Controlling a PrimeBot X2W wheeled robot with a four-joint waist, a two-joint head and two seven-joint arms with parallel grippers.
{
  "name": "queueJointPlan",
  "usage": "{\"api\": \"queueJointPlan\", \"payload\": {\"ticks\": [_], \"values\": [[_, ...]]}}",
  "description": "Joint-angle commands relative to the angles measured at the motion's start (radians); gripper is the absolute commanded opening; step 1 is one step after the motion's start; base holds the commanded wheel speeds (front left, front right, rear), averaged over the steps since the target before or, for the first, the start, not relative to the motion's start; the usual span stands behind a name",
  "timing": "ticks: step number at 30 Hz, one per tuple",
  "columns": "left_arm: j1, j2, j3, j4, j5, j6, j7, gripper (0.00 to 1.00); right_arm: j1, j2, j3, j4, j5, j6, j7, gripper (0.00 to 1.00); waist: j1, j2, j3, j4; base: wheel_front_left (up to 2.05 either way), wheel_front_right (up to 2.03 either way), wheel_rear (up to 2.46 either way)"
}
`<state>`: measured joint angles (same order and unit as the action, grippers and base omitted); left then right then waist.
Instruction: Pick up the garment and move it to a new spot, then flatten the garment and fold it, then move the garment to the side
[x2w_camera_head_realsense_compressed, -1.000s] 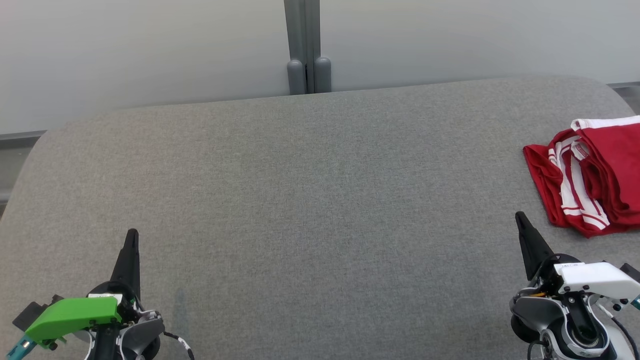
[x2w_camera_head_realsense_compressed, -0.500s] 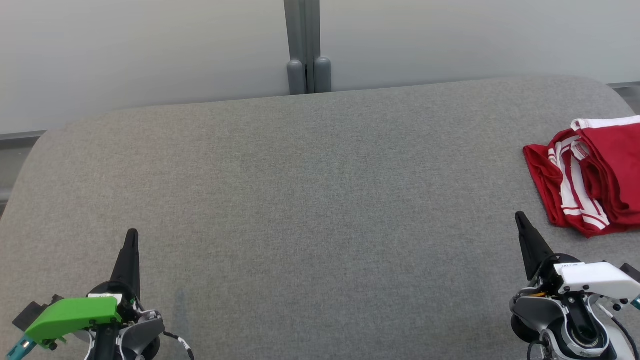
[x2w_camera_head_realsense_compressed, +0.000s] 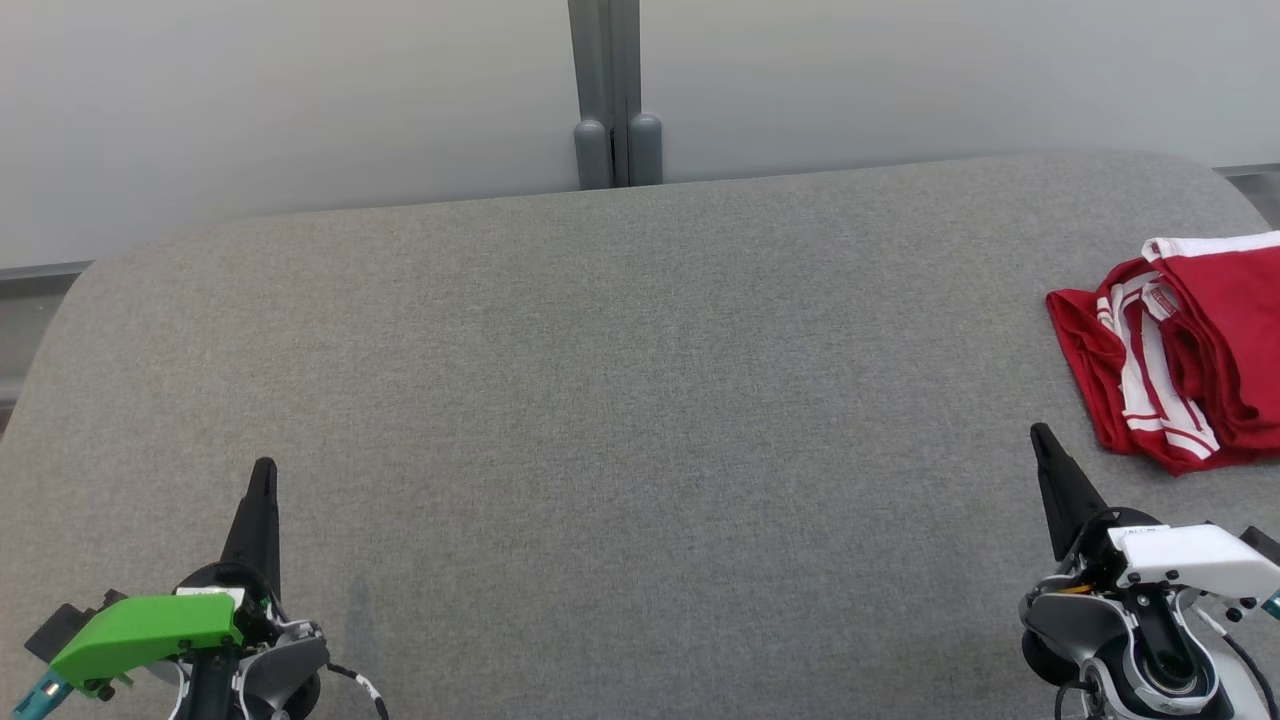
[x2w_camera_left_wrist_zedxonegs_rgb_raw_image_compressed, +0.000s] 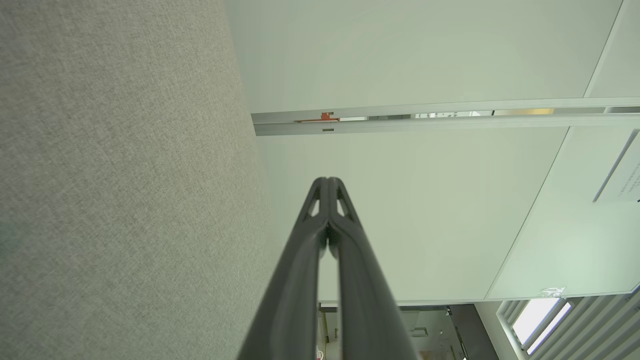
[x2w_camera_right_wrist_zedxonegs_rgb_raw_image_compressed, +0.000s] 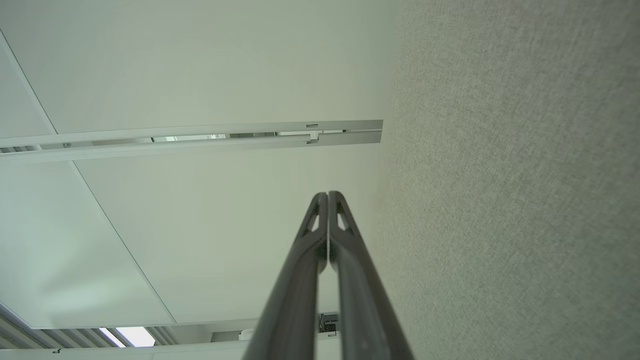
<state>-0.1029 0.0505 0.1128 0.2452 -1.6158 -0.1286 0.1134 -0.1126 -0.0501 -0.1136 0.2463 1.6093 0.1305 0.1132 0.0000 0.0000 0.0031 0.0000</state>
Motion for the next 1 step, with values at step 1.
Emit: {"api": "queueJointPlan", "payload": {"ticks": [1], "values": [[-0.011,0.002,0.003,-0.001,0.005,-0.004,0.004,0.00,0.009,0.000,-0.002,-0.005,0.007,0.000,0.004,0.00,0.0000,0.0000,0.000,0.000,0.00,0.00,0.00]]}}
